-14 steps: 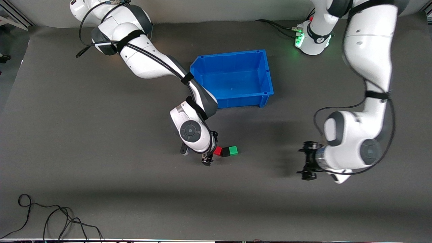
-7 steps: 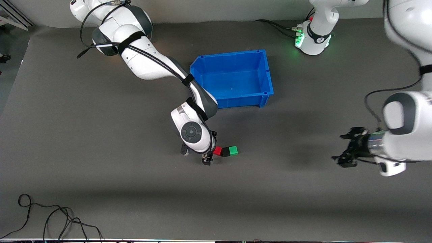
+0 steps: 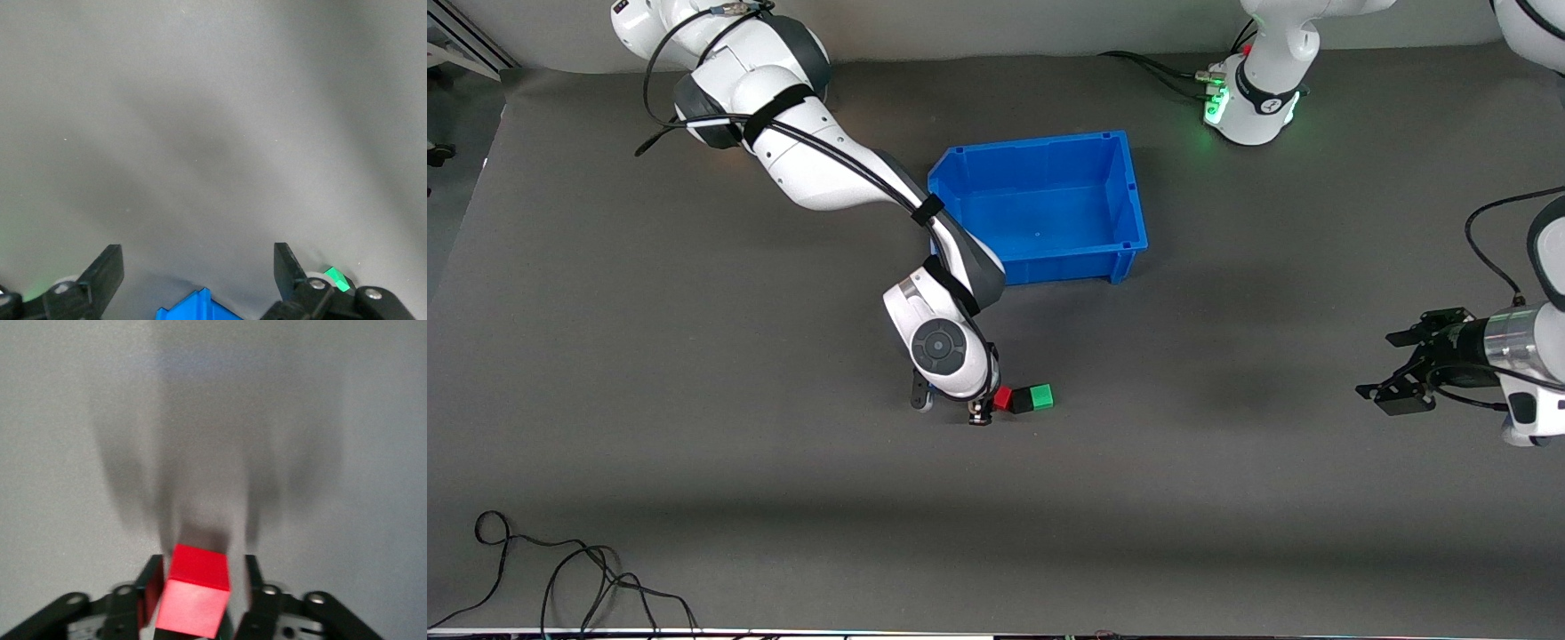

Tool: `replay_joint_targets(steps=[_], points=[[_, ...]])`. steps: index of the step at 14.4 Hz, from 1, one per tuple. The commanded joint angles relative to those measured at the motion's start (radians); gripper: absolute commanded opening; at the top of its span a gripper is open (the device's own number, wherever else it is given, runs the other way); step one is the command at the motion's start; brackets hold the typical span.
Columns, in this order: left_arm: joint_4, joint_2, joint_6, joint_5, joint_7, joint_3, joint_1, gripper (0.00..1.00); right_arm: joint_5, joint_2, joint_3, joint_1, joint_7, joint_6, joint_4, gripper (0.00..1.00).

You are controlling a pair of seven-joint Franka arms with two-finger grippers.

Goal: Attach green and red cubes to black cube
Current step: 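Press the red cube against the black cube with the right gripper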

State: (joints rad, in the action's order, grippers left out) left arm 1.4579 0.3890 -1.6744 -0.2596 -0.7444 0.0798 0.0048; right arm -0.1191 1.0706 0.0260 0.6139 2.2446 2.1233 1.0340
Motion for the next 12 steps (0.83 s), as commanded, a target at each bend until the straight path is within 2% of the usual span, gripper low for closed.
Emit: replay_joint_targets(steps=[1, 5, 6, 7, 8, 12], points=[[0.018, -0.038, 0.019, 0.033, 0.022, -0.008, 0.004, 1.0, 0.015, 0.003, -0.001, 0.004, -0.051, 0.004, -0.008, 0.2], [0.018, -0.041, 0.024, 0.033, 0.022, -0.008, 0.012, 1.0, 0.078, 0.003, 0.003, 0.01, -0.086, 0.004, -0.011, 0.16], [0.016, -0.041, 0.024, 0.033, 0.022, -0.008, 0.012, 1.0, 0.079, 0.003, 0.003, 0.012, -0.105, 0.013, -0.011, 0.25], [0.016, -0.042, 0.025, 0.034, 0.022, -0.008, 0.012, 1.0, 0.079, 0.003, 0.005, 0.012, -0.118, 0.026, -0.008, 0.71], [0.016, -0.05, 0.025, 0.036, 0.022, -0.008, 0.014, 1.0, 0.078, 0.003, 0.005, 0.012, -0.125, 0.033, -0.008, 0.99], [0.012, -0.081, 0.042, 0.117, 0.12, -0.011, 0.004, 1.0, 0.073, -0.034, 0.011, 0.021, -0.212, 0.03, -0.017, 1.0]])
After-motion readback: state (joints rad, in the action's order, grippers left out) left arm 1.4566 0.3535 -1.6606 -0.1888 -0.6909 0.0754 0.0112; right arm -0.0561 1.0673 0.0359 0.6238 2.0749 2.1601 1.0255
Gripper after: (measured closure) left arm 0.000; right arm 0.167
